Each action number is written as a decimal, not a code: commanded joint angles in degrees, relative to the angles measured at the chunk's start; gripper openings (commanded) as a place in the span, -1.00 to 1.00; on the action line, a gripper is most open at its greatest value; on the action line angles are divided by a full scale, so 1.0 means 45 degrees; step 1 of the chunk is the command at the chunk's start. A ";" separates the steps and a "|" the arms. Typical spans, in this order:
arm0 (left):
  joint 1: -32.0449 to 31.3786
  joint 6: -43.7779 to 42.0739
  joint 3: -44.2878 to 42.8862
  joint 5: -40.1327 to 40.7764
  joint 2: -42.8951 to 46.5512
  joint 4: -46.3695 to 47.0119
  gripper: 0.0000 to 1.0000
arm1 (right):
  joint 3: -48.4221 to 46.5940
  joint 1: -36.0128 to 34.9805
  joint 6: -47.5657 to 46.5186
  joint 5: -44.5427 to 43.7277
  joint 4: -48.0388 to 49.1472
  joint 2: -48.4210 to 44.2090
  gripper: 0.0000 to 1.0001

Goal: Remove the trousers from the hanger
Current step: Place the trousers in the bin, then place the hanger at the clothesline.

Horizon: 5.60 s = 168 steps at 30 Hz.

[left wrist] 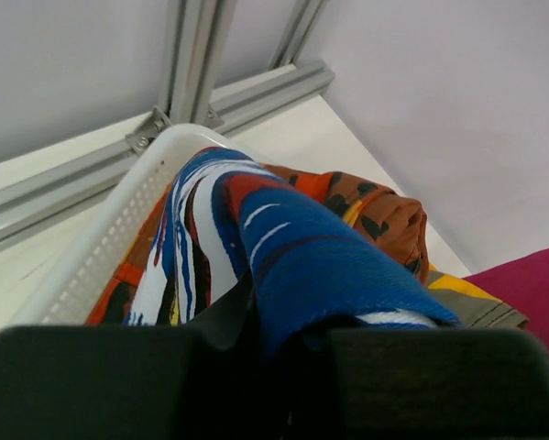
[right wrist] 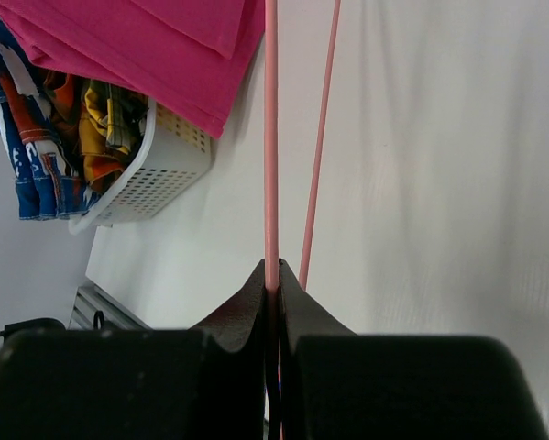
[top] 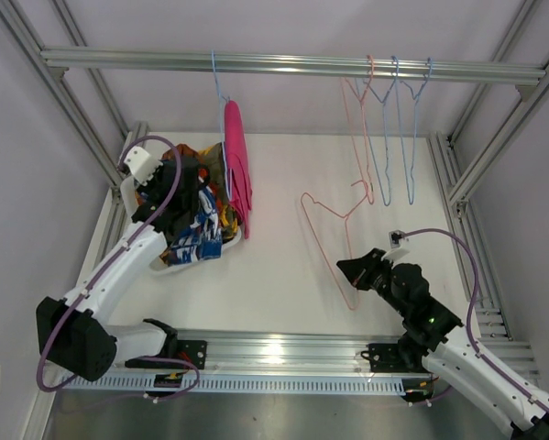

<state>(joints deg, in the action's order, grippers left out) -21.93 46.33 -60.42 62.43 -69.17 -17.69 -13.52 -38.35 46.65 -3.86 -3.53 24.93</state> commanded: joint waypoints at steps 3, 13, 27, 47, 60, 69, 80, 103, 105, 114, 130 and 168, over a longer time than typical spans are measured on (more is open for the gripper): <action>0.0206 0.1151 -0.0673 -0.1647 -0.1422 -0.0188 -0.28 | -0.0238 0.0299 -0.0367 0.0310 0.0199 -0.0032 -1.00; 0.0518 0.1308 -0.2255 -0.2448 -0.3807 -0.0971 0.77 | -0.0316 0.0572 -0.0640 0.0408 -0.0446 -0.0540 -1.00; 0.0733 0.1308 -0.1827 -0.3795 -0.2387 -0.1593 0.99 | -0.0706 0.0748 -0.0758 0.0701 -0.0582 -0.0266 -1.00; -0.0300 -0.3203 -0.3152 -0.9030 0.3008 -0.3116 0.99 | -0.1780 0.0748 -0.2065 0.0995 -0.1636 0.1099 -1.00; -0.0692 -0.4670 -0.2395 -1.0553 0.4432 -0.1948 0.99 | -0.4865 -0.0225 -0.3296 -0.0293 -0.2673 0.3092 -1.00; -0.0751 -0.5333 0.0221 -1.0184 0.6033 -0.0229 0.99 | -0.7618 -0.2337 -0.4195 -0.2539 -0.3512 0.4908 -1.00; -0.0380 -0.5275 0.1064 -1.0163 0.6893 0.0181 0.99 | -1.2344 -0.4172 -0.6302 -0.5368 -0.5073 0.6764 -1.00; 0.0577 -0.4982 0.1279 -1.0827 0.6581 0.0318 0.99 | -1.5921 -0.0835 -0.7750 -0.4340 -0.5563 0.8911 -1.00; 0.0655 -0.4963 0.1279 -1.0847 0.6562 0.0338 0.99 | -1.6271 -0.0522 -0.7847 -0.4046 -0.5525 0.9166 -1.00; 0.0870 -0.4963 0.1201 -1.1003 0.6445 0.0319 0.99 | -1.6586 0.0726 -0.7692 -0.2681 -0.5135 1.0026 -1.00; 0.1143 -0.4826 0.1260 -1.1316 0.6405 0.0377 0.99 | -1.5845 0.1861 -0.7106 -0.1292 -0.4665 1.0457 -1.00; 0.1163 -0.4806 0.1318 -1.1550 0.6191 0.0377 0.99 | -0.5238 -0.3913 -0.4801 -0.3673 -0.3085 0.3033 0.43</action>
<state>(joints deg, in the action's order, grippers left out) -17.37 24.40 -55.05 11.29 -41.17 -18.02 -36.53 -51.31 23.44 -16.88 -21.50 37.67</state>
